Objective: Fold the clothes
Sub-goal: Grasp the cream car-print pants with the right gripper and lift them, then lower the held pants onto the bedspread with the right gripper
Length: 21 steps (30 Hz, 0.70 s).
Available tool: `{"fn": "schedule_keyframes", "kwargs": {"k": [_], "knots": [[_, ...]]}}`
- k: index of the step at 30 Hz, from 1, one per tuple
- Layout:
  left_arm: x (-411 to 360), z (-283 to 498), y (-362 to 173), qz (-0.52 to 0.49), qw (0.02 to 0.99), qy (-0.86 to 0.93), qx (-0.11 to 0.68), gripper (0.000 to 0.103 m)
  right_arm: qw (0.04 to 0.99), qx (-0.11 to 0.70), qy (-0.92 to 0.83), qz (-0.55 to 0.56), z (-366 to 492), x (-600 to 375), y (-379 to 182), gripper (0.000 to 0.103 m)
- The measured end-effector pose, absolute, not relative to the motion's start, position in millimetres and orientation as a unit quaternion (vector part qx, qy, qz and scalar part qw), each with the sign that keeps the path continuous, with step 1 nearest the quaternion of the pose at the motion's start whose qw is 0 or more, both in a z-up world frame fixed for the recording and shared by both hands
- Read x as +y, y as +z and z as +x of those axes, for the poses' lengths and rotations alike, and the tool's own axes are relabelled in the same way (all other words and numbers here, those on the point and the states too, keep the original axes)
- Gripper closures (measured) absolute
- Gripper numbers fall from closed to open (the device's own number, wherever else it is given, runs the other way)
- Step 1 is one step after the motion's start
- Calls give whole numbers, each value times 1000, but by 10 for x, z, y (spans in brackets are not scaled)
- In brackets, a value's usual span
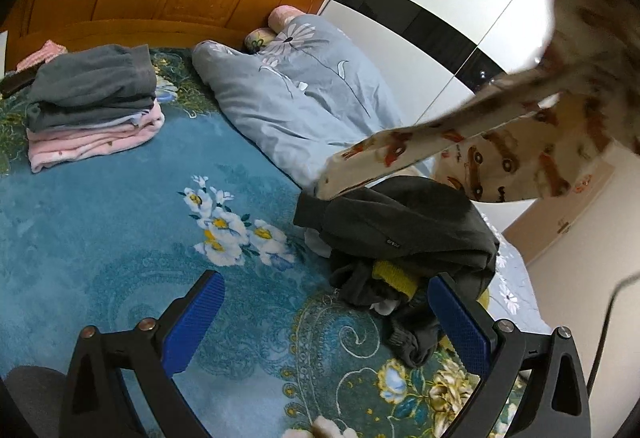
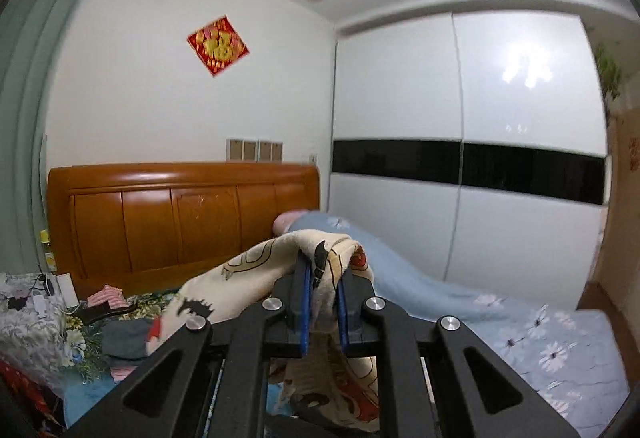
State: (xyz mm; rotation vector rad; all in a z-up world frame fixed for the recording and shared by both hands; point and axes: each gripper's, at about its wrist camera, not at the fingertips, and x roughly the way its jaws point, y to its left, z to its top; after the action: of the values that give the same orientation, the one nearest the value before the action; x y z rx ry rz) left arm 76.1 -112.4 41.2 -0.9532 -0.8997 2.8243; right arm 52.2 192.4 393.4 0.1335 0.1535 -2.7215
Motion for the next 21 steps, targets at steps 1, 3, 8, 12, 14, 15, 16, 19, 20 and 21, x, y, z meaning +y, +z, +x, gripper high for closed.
{"fn": "schedule_keyframes", "kwargs": {"k": [1, 3, 8, 12, 14, 15, 16, 19, 20, 21], "knots": [[-1141, 774, 409, -307, 18, 905, -295, 0, 193, 59, -978, 47, 610, 2006, 3936, 92], [-1125, 775, 389, -312, 29, 901, -301, 0, 157, 64, -984, 51, 763, 2203, 3956, 92], [-1078, 774, 337, -324, 54, 891, -314, 0, 33, 50, -997, 51, 1122, 2807, 4078, 92], [-953, 782, 313, -335, 67, 893, -292, 0, -58, 66, -996, 21, 1491, 2922, 4193, 92], [-927, 789, 306, -339, 68, 894, -287, 0, -52, 72, -996, 12, 1637, 2817, 4226, 92], [-915, 792, 302, -340, 69, 894, -284, 0, -45, 75, -996, 16, 1654, 2753, 4227, 92], [-916, 795, 303, -341, 69, 893, -284, 0, -34, 78, -996, 29, 1635, 2702, 4179, 92], [-948, 839, 334, -336, 66, 896, -284, 0, 20, 80, -990, 112, 1284, 2472, 3817, 92], [-978, 858, 347, -332, 63, 897, -285, 0, 43, 75, -985, 147, 1121, 2380, 3635, 92], [-1011, 877, 360, -329, 60, 898, -287, 0, 63, 63, -979, 182, 962, 2303, 3428, 92]]}}
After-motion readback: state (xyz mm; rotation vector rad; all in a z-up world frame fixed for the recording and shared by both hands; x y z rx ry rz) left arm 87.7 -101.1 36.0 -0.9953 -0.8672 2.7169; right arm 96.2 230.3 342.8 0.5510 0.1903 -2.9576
